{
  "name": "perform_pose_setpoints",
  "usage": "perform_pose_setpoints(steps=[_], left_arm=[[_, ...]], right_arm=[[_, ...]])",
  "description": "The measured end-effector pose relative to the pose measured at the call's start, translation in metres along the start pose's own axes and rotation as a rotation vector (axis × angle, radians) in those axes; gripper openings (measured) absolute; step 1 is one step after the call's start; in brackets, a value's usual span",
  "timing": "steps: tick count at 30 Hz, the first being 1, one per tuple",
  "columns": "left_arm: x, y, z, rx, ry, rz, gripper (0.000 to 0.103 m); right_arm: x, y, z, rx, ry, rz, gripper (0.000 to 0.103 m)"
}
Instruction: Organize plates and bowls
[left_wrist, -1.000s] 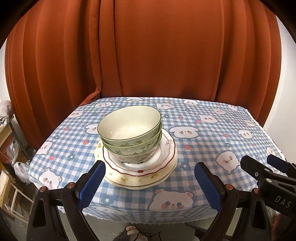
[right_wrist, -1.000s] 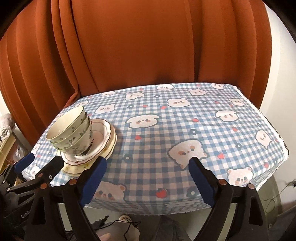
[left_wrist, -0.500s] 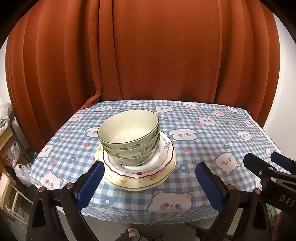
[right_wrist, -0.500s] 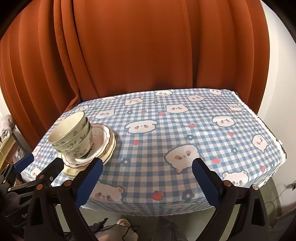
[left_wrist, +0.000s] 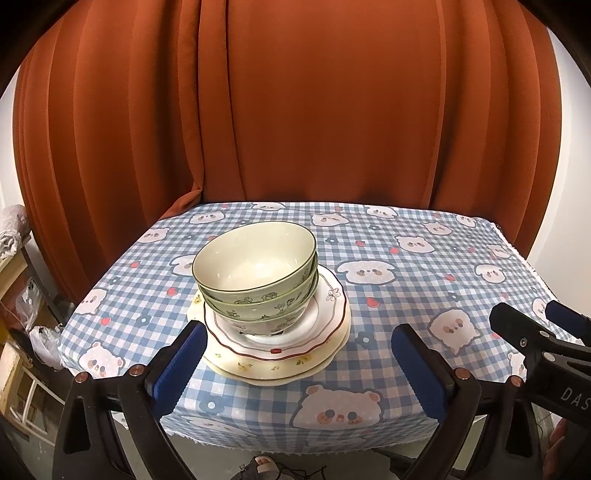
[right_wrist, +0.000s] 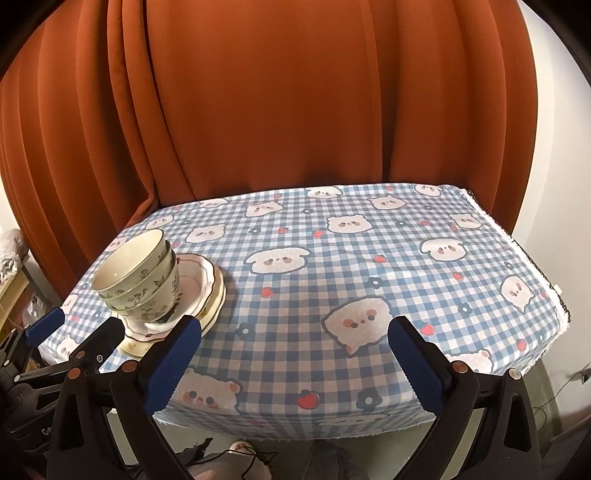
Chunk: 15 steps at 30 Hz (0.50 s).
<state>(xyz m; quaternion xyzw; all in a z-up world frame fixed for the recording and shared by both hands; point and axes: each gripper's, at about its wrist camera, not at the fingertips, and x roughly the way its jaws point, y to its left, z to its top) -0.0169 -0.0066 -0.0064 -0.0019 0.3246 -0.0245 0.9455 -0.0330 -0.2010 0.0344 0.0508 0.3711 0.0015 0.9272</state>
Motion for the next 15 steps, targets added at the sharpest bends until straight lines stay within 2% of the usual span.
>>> perform_pose_setpoints(steps=[15], left_arm=[[0.0029,-0.0007,0.0007,-0.008,-0.003,0.011,0.103]], right_arm=[[0.0025,-0.0031,0.0032,-0.013,-0.016,0.016,0.103]])
